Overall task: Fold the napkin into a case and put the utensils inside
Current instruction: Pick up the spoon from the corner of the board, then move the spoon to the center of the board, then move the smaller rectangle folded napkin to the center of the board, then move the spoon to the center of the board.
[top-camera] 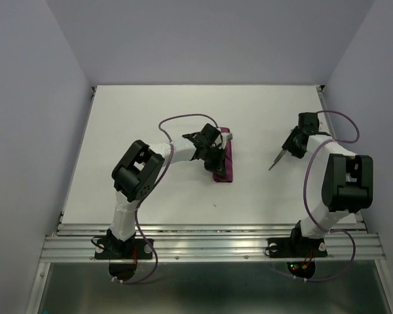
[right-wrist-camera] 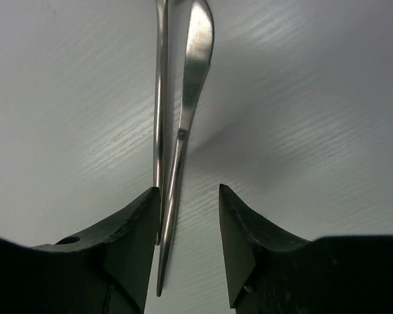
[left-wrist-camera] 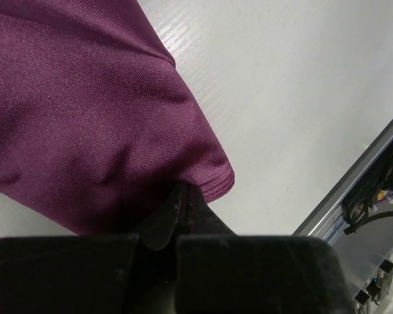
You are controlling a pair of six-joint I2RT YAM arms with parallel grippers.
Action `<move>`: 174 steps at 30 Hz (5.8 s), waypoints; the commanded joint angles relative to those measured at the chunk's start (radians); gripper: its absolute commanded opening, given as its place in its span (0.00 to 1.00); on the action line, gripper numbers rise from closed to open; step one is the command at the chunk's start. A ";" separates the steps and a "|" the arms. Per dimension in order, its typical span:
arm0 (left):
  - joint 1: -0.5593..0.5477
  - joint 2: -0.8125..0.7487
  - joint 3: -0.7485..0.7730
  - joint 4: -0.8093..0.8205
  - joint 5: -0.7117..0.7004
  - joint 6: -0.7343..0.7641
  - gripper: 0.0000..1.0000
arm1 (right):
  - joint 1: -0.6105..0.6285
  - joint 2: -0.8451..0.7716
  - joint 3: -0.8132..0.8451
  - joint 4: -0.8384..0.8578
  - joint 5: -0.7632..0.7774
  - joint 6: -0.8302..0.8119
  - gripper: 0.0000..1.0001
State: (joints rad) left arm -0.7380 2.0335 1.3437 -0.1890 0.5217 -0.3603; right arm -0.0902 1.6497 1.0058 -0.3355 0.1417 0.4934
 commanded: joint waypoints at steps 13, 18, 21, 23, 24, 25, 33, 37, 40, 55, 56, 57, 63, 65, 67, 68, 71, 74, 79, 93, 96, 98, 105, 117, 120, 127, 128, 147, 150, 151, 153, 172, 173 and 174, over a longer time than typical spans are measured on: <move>0.006 -0.295 0.088 -0.152 -0.077 0.047 0.00 | 0.001 0.202 0.215 0.020 0.050 -0.044 0.40; 0.015 -0.312 0.061 -0.141 -0.083 0.037 0.00 | 0.001 0.252 0.231 0.044 0.023 -0.042 0.34; 0.023 -0.326 0.043 -0.136 -0.089 0.034 0.00 | 0.001 0.259 0.237 0.053 0.007 -0.046 0.16; 0.031 -0.332 0.029 -0.138 -0.092 0.032 0.00 | 0.001 0.249 0.241 0.055 -0.005 -0.046 0.03; 0.034 -0.340 0.026 -0.136 -0.094 0.034 0.00 | 0.001 0.239 0.238 0.056 -0.013 -0.042 0.01; 0.038 -0.343 0.022 -0.136 -0.097 0.032 0.00 | 0.001 0.225 0.234 0.061 -0.019 -0.041 0.01; 0.078 -0.364 -0.011 -0.129 -0.100 0.041 0.00 | 0.001 0.024 0.129 0.145 -0.215 -0.018 0.01; 0.086 -0.364 -0.014 -0.132 -0.100 0.047 0.00 | 0.001 -0.039 0.077 0.210 -0.381 0.007 0.01; 0.088 -0.363 -0.021 -0.125 -0.095 0.047 0.00 | 0.001 -0.053 0.022 0.315 -0.578 0.033 0.01; 0.089 -0.360 -0.054 -0.109 -0.080 0.058 0.00 | -0.036 0.027 -0.184 0.543 -0.653 0.208 0.71; 0.089 -0.360 -0.052 -0.110 -0.080 0.061 0.00 | -0.036 0.019 -0.174 0.521 -0.637 0.191 0.69; 0.089 -0.357 -0.052 -0.109 -0.078 0.061 0.00 | -0.036 0.012 -0.167 0.483 -0.624 0.163 0.67; 0.089 -0.345 -0.048 -0.098 -0.069 0.054 0.00 | 0.009 -0.016 -0.108 0.363 -0.527 0.079 0.55; 0.089 -0.345 -0.048 -0.098 -0.069 0.052 0.00 | 0.039 -0.024 -0.082 0.328 -0.467 0.054 0.52; 0.089 -0.346 -0.051 -0.098 -0.069 0.052 0.00 | 0.076 -0.022 -0.053 0.273 -0.421 0.016 0.51; 0.089 -0.346 -0.051 -0.098 -0.069 0.052 0.00 | 0.113 -0.018 -0.038 0.253 -0.397 0.001 0.51; 0.089 -0.345 -0.052 -0.102 -0.080 0.050 0.00 | 0.170 0.005 0.023 0.184 -0.312 -0.041 0.51; 0.089 -0.349 -0.054 -0.104 -0.092 0.046 0.00 | 0.262 0.033 0.094 0.107 -0.185 -0.093 0.51; 0.089 -0.351 -0.066 -0.098 -0.091 0.040 0.00 | 0.329 0.107 0.212 -0.011 -0.099 -0.142 0.56; 0.091 -0.372 -0.092 -0.096 -0.115 0.034 0.00 | 0.411 0.251 0.385 -0.062 -0.106 -0.245 0.28; 0.092 -0.372 -0.101 -0.090 -0.114 0.031 0.00 | 0.411 0.300 0.410 -0.066 -0.123 -0.245 0.24; 0.095 -0.374 -0.103 -0.090 -0.117 0.029 0.00 | 0.411 0.354 0.433 -0.074 -0.110 -0.242 0.24; 0.109 -0.332 -0.037 -0.107 -0.129 0.017 0.00 | 0.354 0.391 0.403 -0.099 0.035 -0.153 0.22; 0.251 -0.372 -0.015 -0.116 -0.227 -0.080 0.00 | 0.467 0.491 0.568 -0.143 -0.085 -0.144 0.21; 0.296 -0.450 -0.067 -0.112 -0.253 -0.114 0.00 | 0.512 0.561 0.663 -0.167 -0.102 -0.139 0.21; 0.420 -0.622 -0.178 -0.110 -0.305 -0.137 0.00 | 0.690 0.725 0.961 -0.240 -0.143 -0.209 0.21; 0.428 -0.634 -0.182 -0.110 -0.307 -0.134 0.00 | 0.728 0.733 0.978 -0.241 -0.169 -0.226 0.21; 0.454 -0.645 -0.241 -0.084 -0.255 -0.100 0.00 | 0.490 0.375 0.642 -0.229 0.177 -0.190 0.47; 0.454 -0.647 -0.242 -0.087 -0.255 -0.098 0.00 | 0.420 0.288 0.489 -0.232 0.129 -0.147 0.56; 0.454 -0.648 -0.244 -0.084 -0.249 -0.098 0.00 | 0.411 0.263 0.447 -0.228 0.112 -0.142 0.57; 0.454 -0.648 -0.252 -0.072 -0.235 -0.100 0.00 | 0.411 0.196 0.368 -0.208 0.088 -0.141 0.62; 0.453 -0.668 -0.233 -0.095 -0.226 -0.117 0.00 | 0.521 0.284 0.312 -0.152 -0.050 -0.161 0.35; 0.453 -0.673 -0.236 -0.096 -0.229 -0.118 0.00 | 0.521 0.304 0.347 -0.152 -0.041 -0.164 0.34; 0.454 -0.683 -0.241 -0.102 -0.233 -0.120 0.00 | 0.521 0.326 0.384 -0.158 -0.033 -0.168 0.35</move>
State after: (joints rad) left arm -0.2859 1.3937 1.1053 -0.2897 0.3054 -0.4801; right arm 0.4194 1.9041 1.2819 -0.5552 0.1486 0.3355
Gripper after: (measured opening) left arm 0.019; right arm 0.346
